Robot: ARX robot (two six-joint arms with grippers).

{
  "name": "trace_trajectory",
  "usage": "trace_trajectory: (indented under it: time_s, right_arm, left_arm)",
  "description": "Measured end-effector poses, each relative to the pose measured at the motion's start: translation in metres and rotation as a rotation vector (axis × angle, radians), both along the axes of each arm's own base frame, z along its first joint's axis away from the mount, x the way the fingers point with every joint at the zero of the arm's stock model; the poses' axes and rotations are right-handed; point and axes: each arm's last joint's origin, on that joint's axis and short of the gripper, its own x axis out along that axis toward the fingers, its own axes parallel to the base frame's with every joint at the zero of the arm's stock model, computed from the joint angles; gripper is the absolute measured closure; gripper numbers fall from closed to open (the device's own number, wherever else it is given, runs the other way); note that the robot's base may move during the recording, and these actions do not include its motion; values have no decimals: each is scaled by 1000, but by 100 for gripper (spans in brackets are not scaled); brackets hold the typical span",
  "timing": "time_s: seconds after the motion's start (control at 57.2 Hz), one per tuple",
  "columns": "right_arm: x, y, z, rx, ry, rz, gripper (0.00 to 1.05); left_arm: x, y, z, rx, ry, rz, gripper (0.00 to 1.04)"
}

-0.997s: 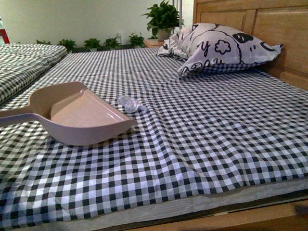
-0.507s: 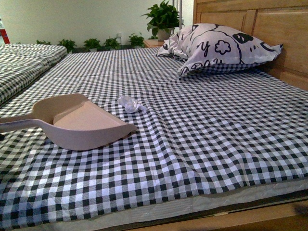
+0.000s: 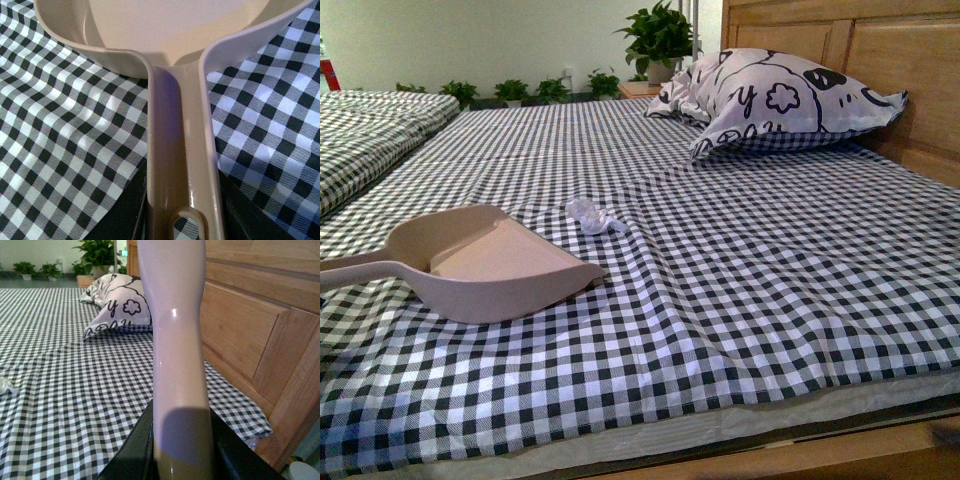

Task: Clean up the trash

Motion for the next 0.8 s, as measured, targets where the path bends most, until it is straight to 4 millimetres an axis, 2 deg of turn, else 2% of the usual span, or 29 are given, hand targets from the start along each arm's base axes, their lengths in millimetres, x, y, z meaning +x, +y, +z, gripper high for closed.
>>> trace_trajectory:
  time_s: [0.262, 0.42, 0.507, 0.595, 0.7, 0.805]
  right_arm:
    - [1, 0, 0, -2, 11, 4, 84]
    - [25, 2, 4, -27, 306, 145, 84]
    - [57, 8, 8, -10, 362, 202, 84]
    - [91, 19, 10, -47, 348, 207, 84]
    - [150, 44, 0, -142, 382, 254, 84]
    - [213, 82, -17, -253, 425, 276, 84]
  left_arm:
    - [0, 0, -1, 4, -1, -3, 77]
    - [0, 0, -1, 6, -2, -4, 77]
    - [0, 0, -1, 7, -2, -4, 77]
    - [0, 0, -1, 7, -2, -5, 77]
    - [0, 1, -1, 8, -2, -5, 77]
    - [0, 1, -1, 8, -2, -6, 77]
